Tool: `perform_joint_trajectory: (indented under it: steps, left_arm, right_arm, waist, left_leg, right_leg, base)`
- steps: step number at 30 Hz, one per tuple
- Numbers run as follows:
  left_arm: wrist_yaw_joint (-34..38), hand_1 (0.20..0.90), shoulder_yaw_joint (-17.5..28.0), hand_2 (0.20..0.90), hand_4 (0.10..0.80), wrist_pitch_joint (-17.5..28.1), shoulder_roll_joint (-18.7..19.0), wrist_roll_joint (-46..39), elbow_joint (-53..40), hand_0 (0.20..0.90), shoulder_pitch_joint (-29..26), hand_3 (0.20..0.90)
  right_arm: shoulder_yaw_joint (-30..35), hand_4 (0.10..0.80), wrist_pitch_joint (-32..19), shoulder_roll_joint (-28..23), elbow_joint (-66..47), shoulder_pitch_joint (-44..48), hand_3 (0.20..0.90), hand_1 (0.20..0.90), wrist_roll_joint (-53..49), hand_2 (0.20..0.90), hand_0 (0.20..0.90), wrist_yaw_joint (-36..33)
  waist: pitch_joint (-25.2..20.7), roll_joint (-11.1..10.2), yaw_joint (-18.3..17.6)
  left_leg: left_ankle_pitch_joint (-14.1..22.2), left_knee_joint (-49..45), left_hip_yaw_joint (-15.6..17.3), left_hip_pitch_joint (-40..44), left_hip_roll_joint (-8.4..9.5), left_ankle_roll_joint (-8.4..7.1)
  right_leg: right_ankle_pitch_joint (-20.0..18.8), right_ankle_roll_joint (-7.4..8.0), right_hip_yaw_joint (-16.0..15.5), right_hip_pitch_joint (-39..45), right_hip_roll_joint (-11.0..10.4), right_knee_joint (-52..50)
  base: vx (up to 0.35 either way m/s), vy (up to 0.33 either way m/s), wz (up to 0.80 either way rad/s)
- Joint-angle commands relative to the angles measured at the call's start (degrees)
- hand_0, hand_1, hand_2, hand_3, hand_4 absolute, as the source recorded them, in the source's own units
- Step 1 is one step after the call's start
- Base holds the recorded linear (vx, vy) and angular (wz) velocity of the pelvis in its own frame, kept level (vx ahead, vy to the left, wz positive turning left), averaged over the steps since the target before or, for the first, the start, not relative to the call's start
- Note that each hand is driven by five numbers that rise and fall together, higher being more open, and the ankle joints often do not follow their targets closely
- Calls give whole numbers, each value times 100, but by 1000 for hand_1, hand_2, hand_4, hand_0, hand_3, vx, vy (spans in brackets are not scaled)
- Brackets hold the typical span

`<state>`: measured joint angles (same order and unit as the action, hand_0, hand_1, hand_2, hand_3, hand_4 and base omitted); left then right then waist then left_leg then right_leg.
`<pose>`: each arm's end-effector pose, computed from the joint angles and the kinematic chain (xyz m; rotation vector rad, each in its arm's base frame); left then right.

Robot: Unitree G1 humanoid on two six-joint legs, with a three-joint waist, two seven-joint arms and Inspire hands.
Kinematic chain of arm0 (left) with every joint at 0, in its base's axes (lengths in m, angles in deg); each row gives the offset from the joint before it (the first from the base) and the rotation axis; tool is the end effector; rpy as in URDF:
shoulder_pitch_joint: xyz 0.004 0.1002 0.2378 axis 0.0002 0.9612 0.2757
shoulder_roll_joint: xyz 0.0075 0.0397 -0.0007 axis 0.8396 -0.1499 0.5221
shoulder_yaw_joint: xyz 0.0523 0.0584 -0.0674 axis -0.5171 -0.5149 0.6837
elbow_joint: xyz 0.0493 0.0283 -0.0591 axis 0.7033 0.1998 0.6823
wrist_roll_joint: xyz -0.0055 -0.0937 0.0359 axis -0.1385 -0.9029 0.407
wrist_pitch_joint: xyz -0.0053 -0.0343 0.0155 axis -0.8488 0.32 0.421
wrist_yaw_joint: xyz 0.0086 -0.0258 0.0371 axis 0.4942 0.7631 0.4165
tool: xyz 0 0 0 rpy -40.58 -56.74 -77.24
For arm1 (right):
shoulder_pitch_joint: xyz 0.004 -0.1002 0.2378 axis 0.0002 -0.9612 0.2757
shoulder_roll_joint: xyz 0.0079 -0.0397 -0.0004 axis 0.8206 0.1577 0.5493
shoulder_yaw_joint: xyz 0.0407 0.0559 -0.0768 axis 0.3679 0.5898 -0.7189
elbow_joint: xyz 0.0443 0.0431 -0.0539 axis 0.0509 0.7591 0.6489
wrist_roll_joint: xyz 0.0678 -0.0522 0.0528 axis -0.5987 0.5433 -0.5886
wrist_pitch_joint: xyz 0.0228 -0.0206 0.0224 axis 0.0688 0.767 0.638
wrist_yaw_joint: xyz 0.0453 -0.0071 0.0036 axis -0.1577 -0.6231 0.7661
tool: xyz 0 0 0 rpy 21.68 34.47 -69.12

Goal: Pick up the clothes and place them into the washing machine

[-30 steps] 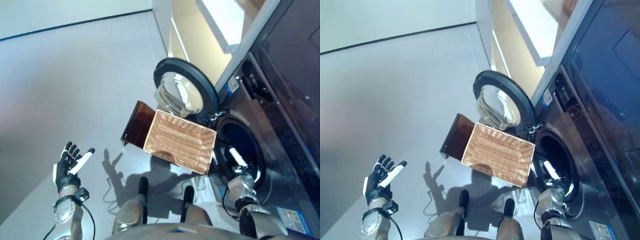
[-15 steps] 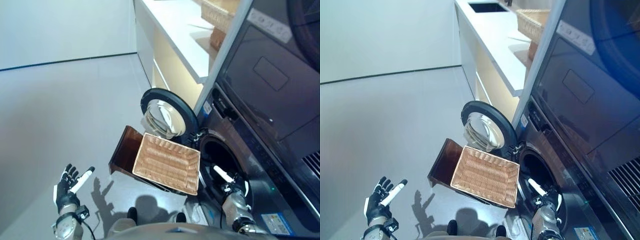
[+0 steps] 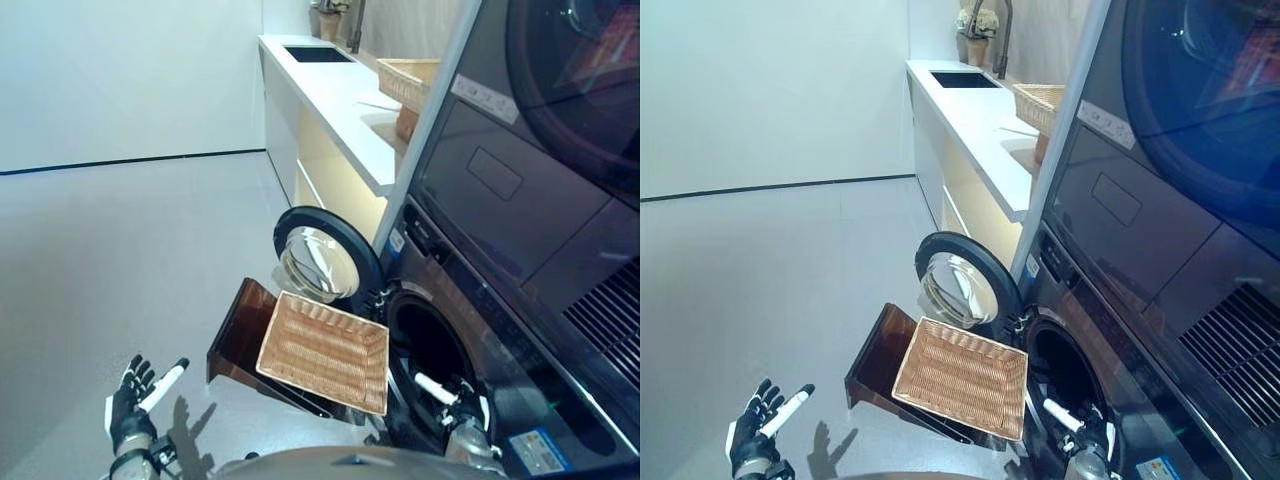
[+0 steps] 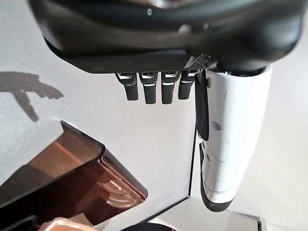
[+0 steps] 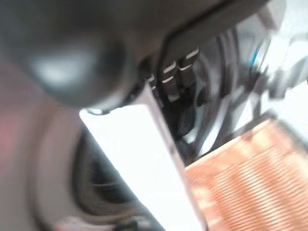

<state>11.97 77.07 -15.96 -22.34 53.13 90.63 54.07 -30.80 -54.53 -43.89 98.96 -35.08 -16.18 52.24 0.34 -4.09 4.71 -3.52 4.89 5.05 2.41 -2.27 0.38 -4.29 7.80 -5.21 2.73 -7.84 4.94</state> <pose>0.0443 0.2515 -0.0731 -0.0827 0.5566 0.6484 0.0870 -0.2126 -0.1116 -0.0854 0.9767 -0.5263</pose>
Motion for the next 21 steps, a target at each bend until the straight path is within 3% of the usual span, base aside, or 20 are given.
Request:
perform_joint_trajectory:
  steps: [1,2,9,15,21]
  left_arm:
    - [-69,900,142,900,800,386,253,159,-734,900,-317,900]
    - [-125,900,21,900,800,390,314,146,-894,900,-382,900]
    - [-31,900,-131,900,800,421,443,121,-965,900,-624,900]
    - [190,900,-50,900,800,419,381,309,-613,900,-637,900]
    - [408,900,23,900,800,396,353,465,-35,900,-796,900]
  right_arm:
    - [-441,800,-85,-267,139,984,900,900,798,900,900,-165]
    - [-723,800,10,-229,301,1308,900,900,1113,900,900,-210]
    - [-947,800,-17,-81,108,1703,900,900,1208,900,900,-365]
    - [-1077,800,-128,-1,-669,1201,900,900,1335,900,900,-323]
    - [-776,800,-233,-195,-1359,623,900,900,1278,900,900,-309]
  waist:
    - [139,176,161]
    - [277,238,264]
    - [535,360,371]
    - [287,183,269]
    - [93,51,103]
  left_leg:
    - [354,11,-118,96,133,-189]
    - [298,11,-183,-30,156,-190]
    - [179,11,-353,-285,213,-197]
    - [254,11,-378,-159,220,-192]
    - [289,11,-273,-12,175,-180]
  right_leg:
    - [189,-116,-271,67,226,-9]
    - [146,-104,-329,-3,200,6]
    - [50,-90,-511,-167,132,-5]
    - [90,-66,-554,-5,114,-18]
    - [136,-60,-445,30,138,-123]
  base:
    - [-165,9,31]
    - [-134,8,26]
    - [-75,18,22]
    - [64,19,3]
    - [-10,8,-15]
